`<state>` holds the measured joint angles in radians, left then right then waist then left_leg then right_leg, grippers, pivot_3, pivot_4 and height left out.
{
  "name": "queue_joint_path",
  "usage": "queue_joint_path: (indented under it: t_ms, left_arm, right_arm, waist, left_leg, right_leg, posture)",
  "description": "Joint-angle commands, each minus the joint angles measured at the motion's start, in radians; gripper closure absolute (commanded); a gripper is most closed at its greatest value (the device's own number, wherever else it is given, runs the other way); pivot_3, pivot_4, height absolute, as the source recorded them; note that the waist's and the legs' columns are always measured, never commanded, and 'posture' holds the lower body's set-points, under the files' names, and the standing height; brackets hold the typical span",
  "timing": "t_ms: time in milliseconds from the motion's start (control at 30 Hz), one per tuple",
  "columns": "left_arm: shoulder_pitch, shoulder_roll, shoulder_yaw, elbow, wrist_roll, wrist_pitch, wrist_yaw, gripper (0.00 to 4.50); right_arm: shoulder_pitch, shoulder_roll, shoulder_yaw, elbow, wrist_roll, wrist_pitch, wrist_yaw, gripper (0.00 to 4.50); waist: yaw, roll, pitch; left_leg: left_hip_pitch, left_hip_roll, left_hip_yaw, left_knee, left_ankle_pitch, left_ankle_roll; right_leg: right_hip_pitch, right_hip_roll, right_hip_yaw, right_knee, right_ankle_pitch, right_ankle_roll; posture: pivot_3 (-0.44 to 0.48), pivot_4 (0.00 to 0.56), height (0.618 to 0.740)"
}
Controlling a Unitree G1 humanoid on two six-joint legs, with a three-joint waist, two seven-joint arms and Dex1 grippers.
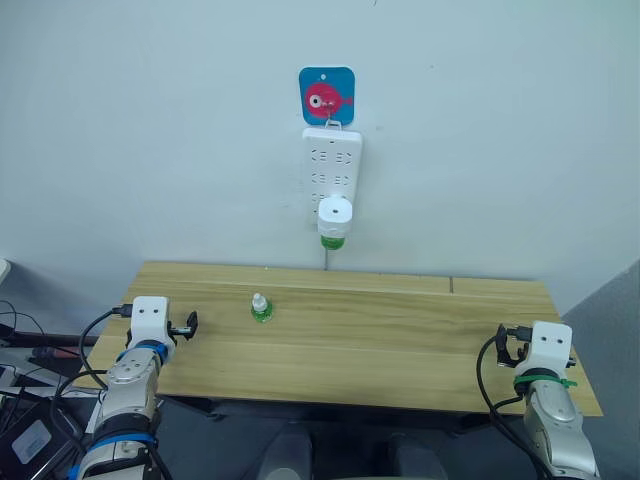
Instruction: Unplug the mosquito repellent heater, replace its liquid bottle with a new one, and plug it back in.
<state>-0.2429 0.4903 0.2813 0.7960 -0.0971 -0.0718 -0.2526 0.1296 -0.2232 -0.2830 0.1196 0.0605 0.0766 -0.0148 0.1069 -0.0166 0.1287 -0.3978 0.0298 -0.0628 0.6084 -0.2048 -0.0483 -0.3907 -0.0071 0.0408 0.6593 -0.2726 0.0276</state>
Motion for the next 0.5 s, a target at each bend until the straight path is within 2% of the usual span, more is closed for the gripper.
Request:
queue_joint_path:
  t_ms: [33,367,500]
  left_arm:
    - [0.000,0.015,0.004,-0.006,0.002,-0.029,0.006,0.02]
    - [-0.036,-0.008,0.010,0.017,-0.028,-0.030,-0.004,0.02]
    - [-0.053,-0.015,0.003,0.020,-0.029,-0.032,-0.012,0.02]
  right_arm:
    - [0.004,-0.012,-0.020,-0.043,0.003,-0.009,-0.002,0.00]
    - [0.000,-0.014,0.012,-0.056,-0.041,0.003,-0.021,0.00]
    - [-0.009,-0.027,0.003,-0.072,-0.117,0.050,-0.099,0.00]
  waist:
    - [0.000,0.000,0.000]
    - [0.000,0.000,0.000]
    - [0.000,0.000,0.000]
  left_leg:
    - [0.000,0.000,0.000,0.000,0.000,0.000]
    - [0.000,0.000,0.000,0.000,0.000,0.000]
    - [0.000,0.000,0.000,0.000,0.000,0.000]
  right_leg:
    - [0.000,0.000,0.000,0.000,0.000,0.000]
    - [0.000,0.000,0.000,0.001,0.000,0.000]
    - [0.000,0.000,0.000,0.001,0.000,0.000]
  posture:
    - [0.304,0.096,0.740]
    - [0.295,0.088,0.740]
    - [0.282,0.103,0.740]
